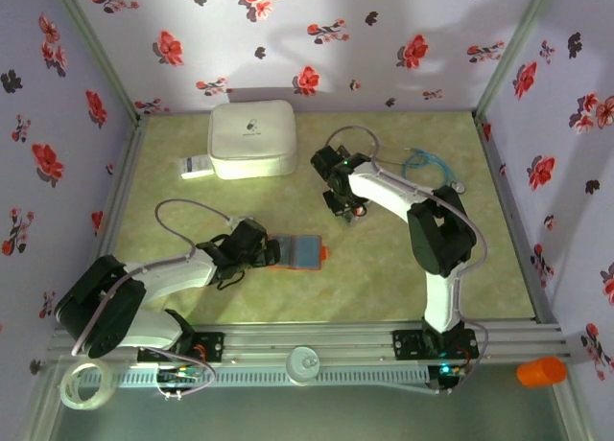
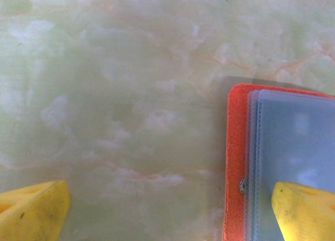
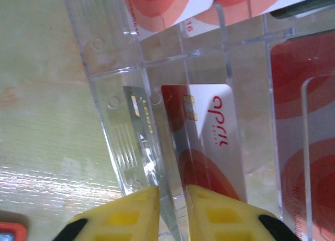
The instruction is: Put the credit cards into the card holder
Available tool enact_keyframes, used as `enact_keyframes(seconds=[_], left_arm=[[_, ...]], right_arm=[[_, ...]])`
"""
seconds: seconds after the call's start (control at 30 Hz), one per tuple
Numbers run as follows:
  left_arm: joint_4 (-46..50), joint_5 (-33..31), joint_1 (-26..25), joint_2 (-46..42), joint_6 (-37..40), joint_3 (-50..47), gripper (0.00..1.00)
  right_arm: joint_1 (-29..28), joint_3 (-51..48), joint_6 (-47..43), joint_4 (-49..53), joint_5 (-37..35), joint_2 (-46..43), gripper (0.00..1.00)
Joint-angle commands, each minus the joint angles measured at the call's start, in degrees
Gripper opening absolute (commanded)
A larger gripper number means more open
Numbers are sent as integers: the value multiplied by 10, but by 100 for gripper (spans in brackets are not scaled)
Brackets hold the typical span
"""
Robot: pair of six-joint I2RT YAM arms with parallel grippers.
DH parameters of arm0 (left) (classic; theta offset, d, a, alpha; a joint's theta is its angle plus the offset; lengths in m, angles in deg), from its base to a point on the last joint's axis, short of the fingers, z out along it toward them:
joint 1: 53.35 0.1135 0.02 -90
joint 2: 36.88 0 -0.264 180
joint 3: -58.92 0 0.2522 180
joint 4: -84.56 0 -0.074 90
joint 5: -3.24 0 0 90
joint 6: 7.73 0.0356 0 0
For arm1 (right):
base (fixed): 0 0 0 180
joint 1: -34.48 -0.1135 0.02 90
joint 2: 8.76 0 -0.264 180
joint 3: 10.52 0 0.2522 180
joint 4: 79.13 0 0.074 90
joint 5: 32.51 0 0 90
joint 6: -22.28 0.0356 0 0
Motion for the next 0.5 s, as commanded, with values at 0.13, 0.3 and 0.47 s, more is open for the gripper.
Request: enact_keyframes(seconds=[0.13, 0.3, 0.47], left_arm=[[33, -13, -3, -4, -10, -15, 100], [33, -14, -3, -5, -10, -15, 100], [32, -14, -2, -5, -10, -15, 100]], right_arm=[[9, 17, -10, 11, 15, 14, 13], [11, 16, -12, 9, 32, 16, 13], [12, 16, -13, 8, 35, 17, 16]])
